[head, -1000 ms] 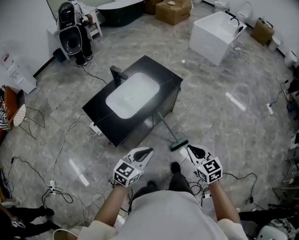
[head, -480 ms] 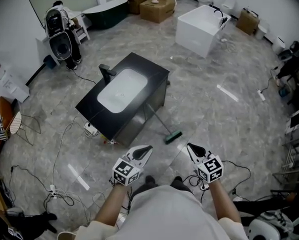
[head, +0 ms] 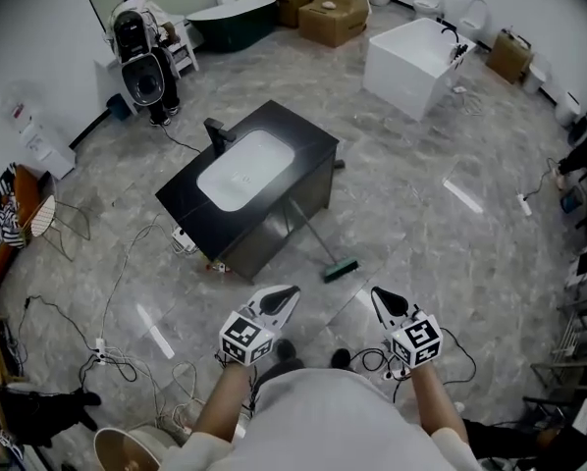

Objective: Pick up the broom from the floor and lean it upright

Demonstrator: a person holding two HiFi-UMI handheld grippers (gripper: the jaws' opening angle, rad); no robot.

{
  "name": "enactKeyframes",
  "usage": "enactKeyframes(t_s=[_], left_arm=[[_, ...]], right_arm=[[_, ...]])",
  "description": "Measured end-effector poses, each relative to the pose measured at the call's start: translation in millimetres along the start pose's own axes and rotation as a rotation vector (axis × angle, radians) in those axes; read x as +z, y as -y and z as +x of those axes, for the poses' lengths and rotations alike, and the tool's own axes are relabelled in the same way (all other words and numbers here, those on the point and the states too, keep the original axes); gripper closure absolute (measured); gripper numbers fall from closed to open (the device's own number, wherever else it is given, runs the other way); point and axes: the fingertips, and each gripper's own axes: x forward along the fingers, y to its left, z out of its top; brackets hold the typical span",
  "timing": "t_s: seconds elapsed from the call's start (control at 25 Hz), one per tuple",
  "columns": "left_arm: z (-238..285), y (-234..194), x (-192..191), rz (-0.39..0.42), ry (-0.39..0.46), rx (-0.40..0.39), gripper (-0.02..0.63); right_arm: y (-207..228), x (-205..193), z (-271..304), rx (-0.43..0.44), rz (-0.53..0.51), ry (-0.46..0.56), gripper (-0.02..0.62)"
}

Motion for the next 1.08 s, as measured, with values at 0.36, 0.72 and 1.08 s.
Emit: enactKeyframes(t_s=[0.36,0.72,1.08], left_arm=[[1.4,12.7,-2.8,-0.024,0.008,0.054,0.592],[0.5,9.0,2.0,-0.015,0.014,0.060,0.592],[0.6,-5.9,3.3,-0.018,0.016,0.057,0.592]], right_arm=[[8.2,9.4,-14.2,0.027,-0.005,0.040,0.597],[8.1,10.9,-8.5,0.043,0.008,0.054,0.597],[4.0,17.4,7.6,0.059,-0.012,0.052,0.597]])
